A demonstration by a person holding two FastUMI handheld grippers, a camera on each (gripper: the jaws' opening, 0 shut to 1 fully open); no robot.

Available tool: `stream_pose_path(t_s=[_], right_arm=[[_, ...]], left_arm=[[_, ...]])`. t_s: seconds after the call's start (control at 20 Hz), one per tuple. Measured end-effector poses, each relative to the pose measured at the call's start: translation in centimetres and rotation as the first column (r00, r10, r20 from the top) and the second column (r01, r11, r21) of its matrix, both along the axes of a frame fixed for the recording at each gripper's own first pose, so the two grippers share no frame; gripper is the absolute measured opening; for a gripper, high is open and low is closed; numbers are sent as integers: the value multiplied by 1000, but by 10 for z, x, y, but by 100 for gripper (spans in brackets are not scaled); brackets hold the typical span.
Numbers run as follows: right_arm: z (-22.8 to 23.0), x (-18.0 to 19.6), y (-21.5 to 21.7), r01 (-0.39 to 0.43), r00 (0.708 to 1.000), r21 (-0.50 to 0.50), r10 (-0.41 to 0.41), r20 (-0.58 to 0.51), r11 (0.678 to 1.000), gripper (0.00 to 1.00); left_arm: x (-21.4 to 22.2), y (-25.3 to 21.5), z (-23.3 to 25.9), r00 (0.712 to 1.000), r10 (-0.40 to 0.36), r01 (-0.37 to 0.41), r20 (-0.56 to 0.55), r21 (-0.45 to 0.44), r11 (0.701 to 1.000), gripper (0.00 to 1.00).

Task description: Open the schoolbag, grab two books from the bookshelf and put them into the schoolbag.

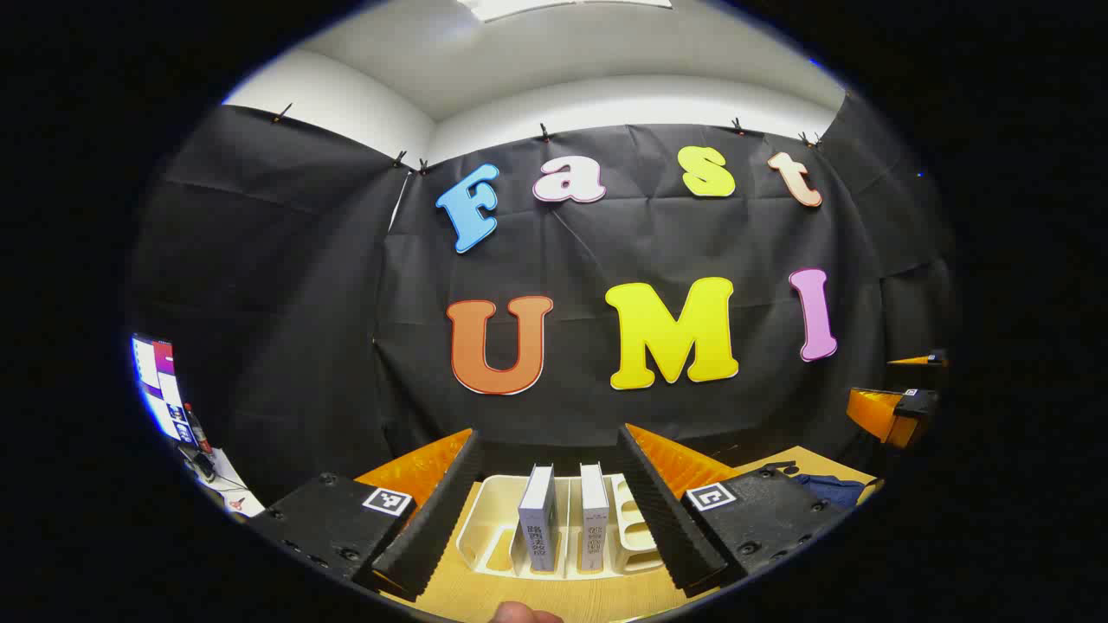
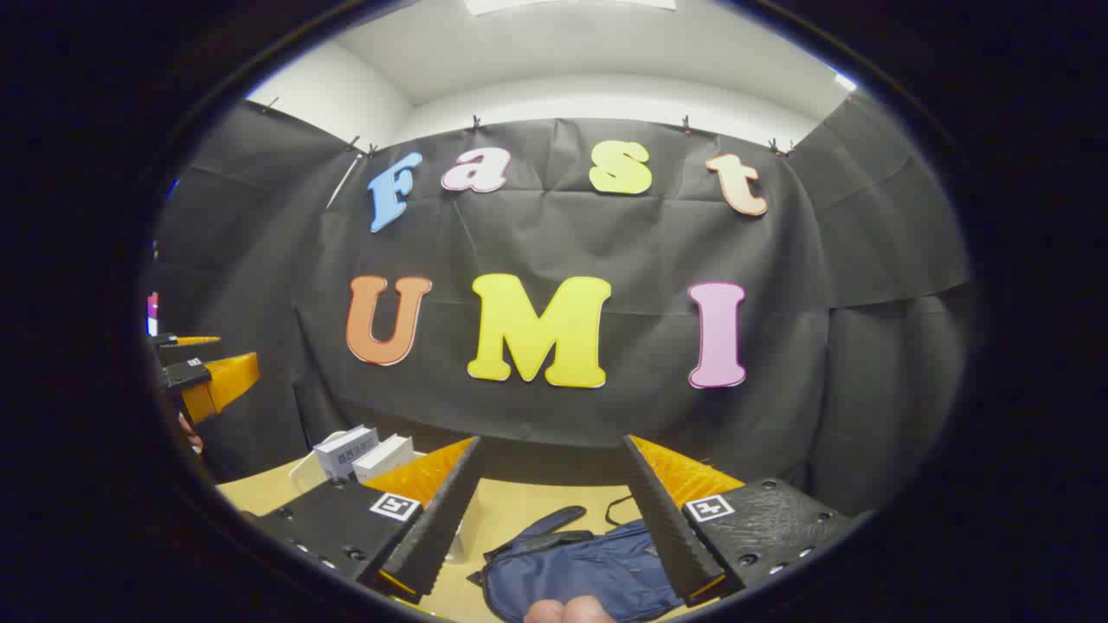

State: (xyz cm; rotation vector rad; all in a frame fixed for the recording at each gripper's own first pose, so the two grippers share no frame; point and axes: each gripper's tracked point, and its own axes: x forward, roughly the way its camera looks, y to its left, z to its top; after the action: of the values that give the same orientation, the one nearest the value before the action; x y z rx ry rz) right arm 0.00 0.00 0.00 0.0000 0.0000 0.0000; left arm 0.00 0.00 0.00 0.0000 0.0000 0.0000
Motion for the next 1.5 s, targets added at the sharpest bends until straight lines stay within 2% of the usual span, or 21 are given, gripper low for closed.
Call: stream_pose_path(t_s=[0.55, 0.6, 0.65, 0.8, 1.15, 1.5], right_arm=[[0, 3, -9, 26, 1000, -2, -26, -6, 1000, 97], [-1, 3, -9, 26, 1000, -2, -26, -8, 1000, 97], [0, 3, -10, 28, 1000, -2, -28, -11, 1000, 95], [-3, 4, -10, 30, 999, -1, -30, -18, 1000, 97], [-7, 2, -9, 31, 999, -4, -31, -35, 1000, 95], [-43, -3, 3, -13, 992, -28, 9, -122, 1000, 95]], left_arm=[[16, 4, -6, 1000, -1, 1, 2, -11, 1000, 99], [18, 2, -7, 1000, -2, 2, -2, -13, 1000, 94], [15, 3, -8, 1000, -3, 3, -3, -13, 1000, 99], [17, 4, -9, 1000, -5, 4, -4, -11, 1000, 99], [15, 1, -10, 1000, -15, 14, -7, -10, 1000, 99], [13, -1, -7, 1000, -22, 22, -2, -3, 1000, 99]])
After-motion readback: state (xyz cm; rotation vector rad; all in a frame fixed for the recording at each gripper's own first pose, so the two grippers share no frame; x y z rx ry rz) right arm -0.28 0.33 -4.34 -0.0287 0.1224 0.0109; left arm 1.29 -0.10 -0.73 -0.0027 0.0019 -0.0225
